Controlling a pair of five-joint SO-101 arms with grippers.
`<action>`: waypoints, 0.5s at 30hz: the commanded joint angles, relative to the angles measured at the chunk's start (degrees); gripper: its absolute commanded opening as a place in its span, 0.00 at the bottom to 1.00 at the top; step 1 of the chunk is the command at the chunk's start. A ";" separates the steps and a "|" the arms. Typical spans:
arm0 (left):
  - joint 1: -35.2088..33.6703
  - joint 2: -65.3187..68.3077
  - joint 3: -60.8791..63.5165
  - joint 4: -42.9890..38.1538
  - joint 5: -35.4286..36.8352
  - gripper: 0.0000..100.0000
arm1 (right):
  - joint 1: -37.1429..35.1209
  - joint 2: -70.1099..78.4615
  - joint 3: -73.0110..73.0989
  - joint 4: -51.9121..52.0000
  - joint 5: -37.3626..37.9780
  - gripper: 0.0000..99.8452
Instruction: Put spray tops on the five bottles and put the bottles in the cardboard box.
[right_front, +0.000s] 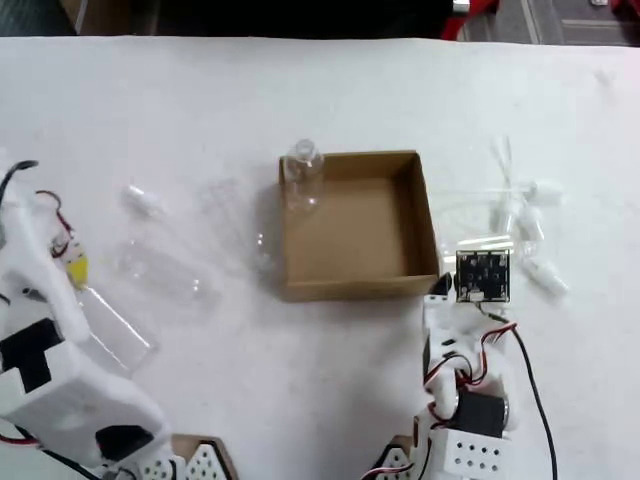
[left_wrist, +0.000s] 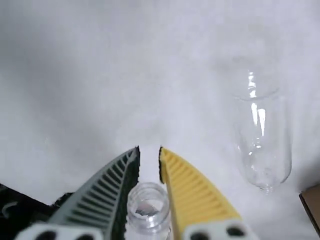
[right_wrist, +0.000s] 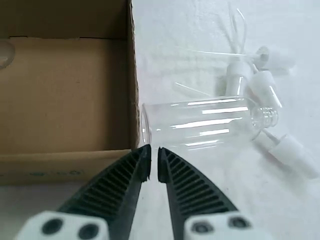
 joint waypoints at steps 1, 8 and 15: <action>4.00 -1.89 -2.99 1.05 -1.32 0.02 | -0.13 -0.31 0.53 0.22 0.62 0.02; 9.27 -13.41 -2.81 1.23 -1.41 0.02 | -0.13 -0.31 0.53 0.22 0.62 0.02; 17.10 -33.98 -2.81 0.97 -1.41 0.02 | -0.13 -0.31 0.53 0.22 0.62 0.02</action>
